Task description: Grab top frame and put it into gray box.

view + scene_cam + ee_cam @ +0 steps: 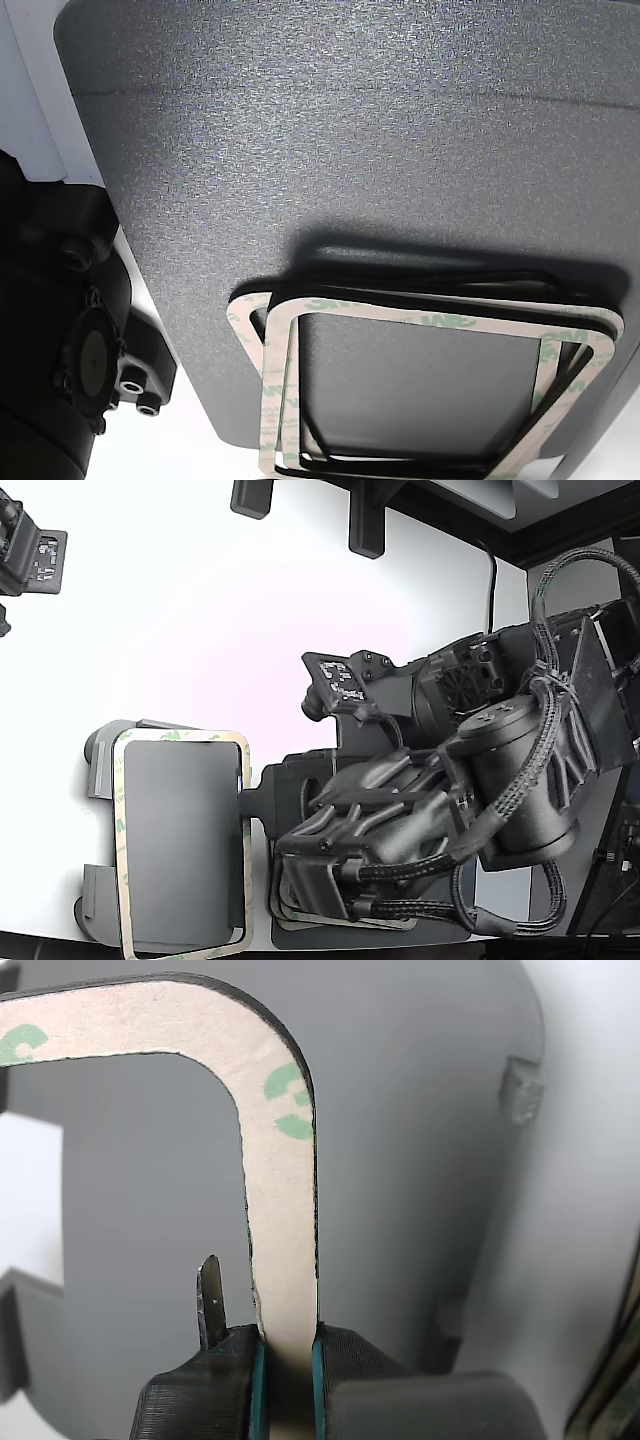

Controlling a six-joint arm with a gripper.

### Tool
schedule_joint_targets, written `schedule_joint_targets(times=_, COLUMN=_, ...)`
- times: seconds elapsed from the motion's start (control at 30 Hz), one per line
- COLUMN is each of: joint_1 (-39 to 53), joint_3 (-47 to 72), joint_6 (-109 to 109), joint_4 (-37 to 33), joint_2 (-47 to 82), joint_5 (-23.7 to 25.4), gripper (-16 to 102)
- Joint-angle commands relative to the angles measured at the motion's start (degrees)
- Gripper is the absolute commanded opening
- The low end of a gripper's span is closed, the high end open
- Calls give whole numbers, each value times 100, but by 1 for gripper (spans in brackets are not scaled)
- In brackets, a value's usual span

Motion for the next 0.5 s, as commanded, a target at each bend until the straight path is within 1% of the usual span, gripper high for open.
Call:
schedule_joint_targets(times=0.0, joint_1=-114, joint_3=-123, joint_6=483, joint_4=62, joint_2=44, joint_5=-105, gripper=-13)
schedule_joint_targets(times=0.13, joint_1=-193, joint_3=-97, joint_6=615, joint_4=62, joint_2=-105, joint_5=-255, gripper=-13)
schedule_joint_targets(times=0.37, joint_1=-343, joint_3=-158, joint_6=448, joint_4=62, joint_2=-220, joint_5=-721, gripper=-13)
schedule_joint_targets(times=0.47, joint_1=-396, joint_3=-149, joint_6=387, joint_4=62, joint_2=-220, joint_5=-800, gripper=-13)
